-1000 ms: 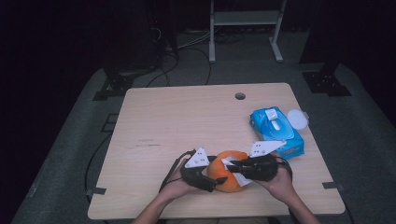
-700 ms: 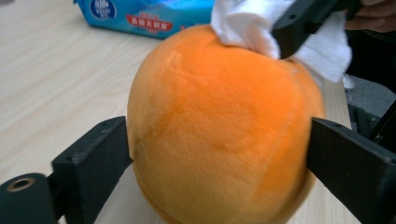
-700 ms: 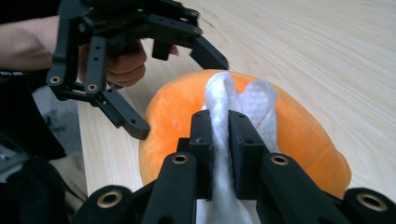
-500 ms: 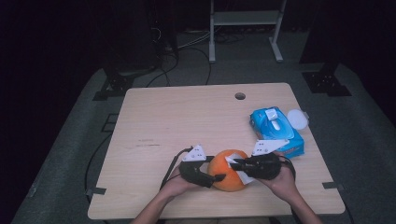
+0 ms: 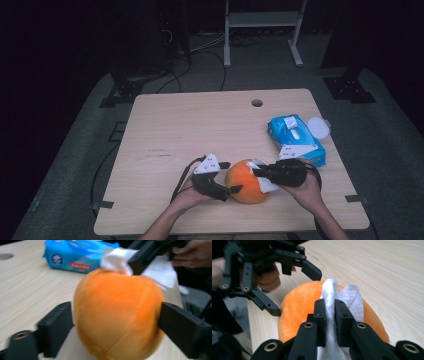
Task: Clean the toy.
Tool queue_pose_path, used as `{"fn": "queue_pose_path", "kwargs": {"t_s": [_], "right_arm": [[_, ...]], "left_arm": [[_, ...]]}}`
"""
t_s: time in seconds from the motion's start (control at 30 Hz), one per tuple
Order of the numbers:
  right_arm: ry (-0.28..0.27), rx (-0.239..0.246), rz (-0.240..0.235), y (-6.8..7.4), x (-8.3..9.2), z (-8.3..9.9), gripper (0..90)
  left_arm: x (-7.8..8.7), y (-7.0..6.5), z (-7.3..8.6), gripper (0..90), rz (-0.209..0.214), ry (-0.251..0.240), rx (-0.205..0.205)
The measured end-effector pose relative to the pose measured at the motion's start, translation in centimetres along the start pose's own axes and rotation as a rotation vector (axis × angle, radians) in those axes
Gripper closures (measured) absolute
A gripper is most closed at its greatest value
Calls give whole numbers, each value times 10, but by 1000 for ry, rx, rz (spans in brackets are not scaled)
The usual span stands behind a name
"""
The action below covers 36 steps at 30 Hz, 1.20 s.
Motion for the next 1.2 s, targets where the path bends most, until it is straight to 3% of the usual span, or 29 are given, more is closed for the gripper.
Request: {"fn": "queue_pose_path", "kwargs": {"t_s": [0.03, 0.07, 0.13, 0.17, 0.2, 0.3, 0.33, 0.37, 0.4, 0.43, 0.5, 0.57, 0.63, 0.67, 0.7, 0.73, 0.77, 0.8, 0.83, 0.87, 0.9, 0.97, 1.03, 1.1, 1.2], "right_arm": [[-5, -3, 3, -1, 1, -2, 801], [-2, 4, 3, 0, 1, -2, 801], [1, 11, 3, 4, -1, -2, 800], [5, 39, 12, 11, -5, -4, 802], [2, 47, 12, 14, -5, -5, 802], [-30, 84, -1, 29, -1, -15, 803], [-30, 84, -1, 29, -1, -15, 803], [-48, 97, -28, 39, 0, -20, 802], [-43, 107, -25, 41, 0, -20, 802], [-35, 109, -26, 40, -2, -19, 802], [-17, 99, -33, 36, -4, -14, 804], [12, 93, -11, 25, -8, -5, 804], [10, 65, -22, 20, -7, -3, 804], [7, 58, -25, 19, -6, -3, 804], [5, 58, -14, 17, -5, -4, 804], [3, 56, -12, 17, -5, -4, 804], [4, 59, -8, 18, -5, -5, 804], [4, 59, -8, 18, -5, -5, 804], [-3, 67, -1, 23, -5, -7, 804], [-3, 67, -1, 23, -5, -7, 804], [-17, 93, -9, 33, -4, -12, 804], [-30, 117, -44, 44, -4, -17, 803], [-9, 157, -31, 51, -8, -16, 804], [17, 187, -8, 50, -9, -13, 805], [9, 157, 6, 36, -3, -10, 803]], "left_arm": [[-5, 0, 5, 112, 36, 10, 69], [-7, -2, 8, 143, 62, 11, 81], [-8, -3, 10, 183, 62, 13, 72], [-5, -3, 7, 287, 56, 8, 50], [-2, -3, 3, 307, 44, 2, 22], [7, -6, -13, 333, 8, -27, -54], [7, -6, -13, 339, 8, -27, -54], [10, -7, -17, 339, -3, -26, -83], [11, -9, -16, 340, -17, -4, -119], [11, -9, -16, 337, -17, -4, -119], [8, -8, -6, 304, 6, 21, -90], [7, -5, -4, 201, 4, 15, -66], [6, 5, 0, 101, -4, 17, 12], [6, 5, 0, 81, -4, 17, 12], [3, 7, 3, 85, 12, 6, 75], [1, 4, 4, 122, 48, 1, 95], [1, 2, 3, 209, 55, -5, 83], [1, 2, 3, 240, 55, -5, 83], [1, -2, -1, 272, 35, -4, 46], [1, -2, -1, 282, 35, -4, 46], [2, -8, -7, 289, 19, -2, -3], [0, -16, -11, 294, -4, 6, -46], [-4, -21, -9, 295, -37, 42, -104], [-5, -21, -6, 301, -42, 50, -106], [-5, -18, -4, 305, -26, 43, -82]]}}
Point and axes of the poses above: each handheld gripper's, and its own axes: x roughly backward along the jaws, z roughly out of its underside, y roughly to its left, the point moved 10 cm from there along -x, roughly forward along the jaws, and after that the axes turned 6 degrees about -x, right-handed, at the moved point
